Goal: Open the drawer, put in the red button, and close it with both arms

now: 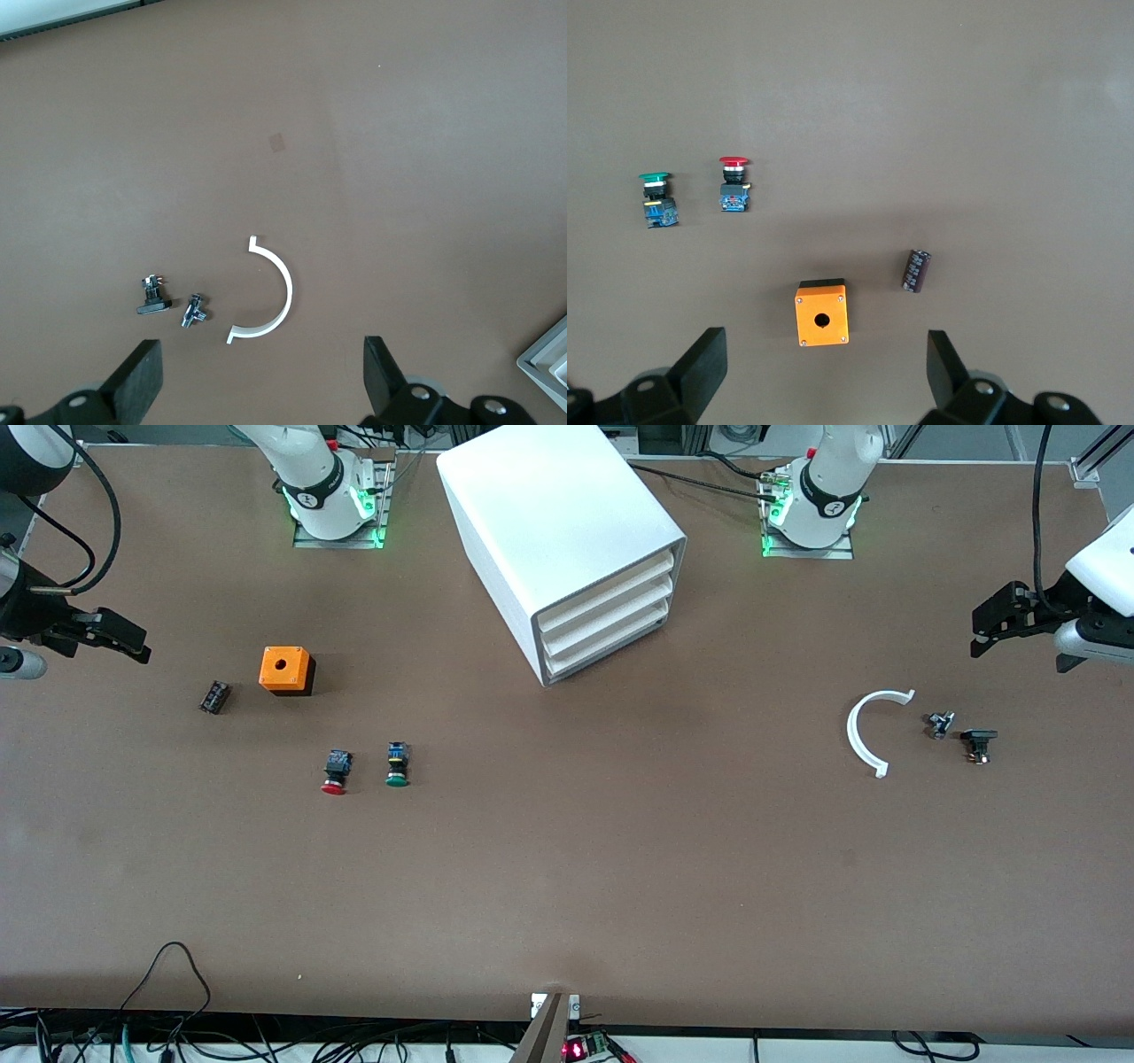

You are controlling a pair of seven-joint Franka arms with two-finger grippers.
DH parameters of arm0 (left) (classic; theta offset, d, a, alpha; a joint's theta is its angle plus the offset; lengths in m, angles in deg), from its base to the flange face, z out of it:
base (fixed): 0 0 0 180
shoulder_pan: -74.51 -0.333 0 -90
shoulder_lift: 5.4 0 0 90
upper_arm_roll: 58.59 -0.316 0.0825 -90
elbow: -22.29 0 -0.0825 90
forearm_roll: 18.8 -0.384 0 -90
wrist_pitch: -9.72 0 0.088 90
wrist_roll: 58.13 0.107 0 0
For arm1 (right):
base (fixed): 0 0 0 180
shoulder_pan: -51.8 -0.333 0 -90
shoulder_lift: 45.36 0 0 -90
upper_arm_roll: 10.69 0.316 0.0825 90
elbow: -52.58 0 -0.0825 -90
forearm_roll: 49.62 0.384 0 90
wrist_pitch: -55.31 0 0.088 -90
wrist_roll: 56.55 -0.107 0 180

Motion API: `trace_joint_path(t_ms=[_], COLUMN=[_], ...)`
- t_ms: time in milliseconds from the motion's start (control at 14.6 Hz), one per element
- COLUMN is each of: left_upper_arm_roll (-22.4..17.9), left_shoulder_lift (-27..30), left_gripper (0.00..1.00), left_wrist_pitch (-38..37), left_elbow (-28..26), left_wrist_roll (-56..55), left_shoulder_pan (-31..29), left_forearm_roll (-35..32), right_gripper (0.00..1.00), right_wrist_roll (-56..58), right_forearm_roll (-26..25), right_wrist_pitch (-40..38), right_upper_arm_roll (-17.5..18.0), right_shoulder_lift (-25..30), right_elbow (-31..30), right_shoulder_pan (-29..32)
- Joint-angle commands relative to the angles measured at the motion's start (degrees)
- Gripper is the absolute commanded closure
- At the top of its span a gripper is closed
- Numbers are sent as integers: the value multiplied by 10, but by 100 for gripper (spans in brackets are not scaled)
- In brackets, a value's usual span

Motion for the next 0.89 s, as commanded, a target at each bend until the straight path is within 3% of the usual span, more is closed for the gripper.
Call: trace_joint_path(t_ms=[0,206,549,824], left_upper_arm_roll=[4,10,11,66], left_shoulder_lift=[8,6,-2,-19], left_gripper=[0,0,0,0], left_wrist_pitch=[-4,-6,-4,-5], left_elbow=[-15,-48,-144,-200], left_wrist_roll=[12,10,15,16], left_shoulder_pan=[-6,-6,-8,-8], left_forearm_roll=[10,23,132,168], right_gripper=[0,0,0,0], right_wrist_roll=[2,0,-3,-3], right_forearm_roll=[15,16,16,30], right_wrist_pitch=[-4,7,59,108], right_upper_arm_roll=[-1,3,3,14], right_shoulder_lift=[-12,-28,-72,-119], right_elbow=[9,9,10,3], right_shoulder_pan=[-1,-4,-40,-53])
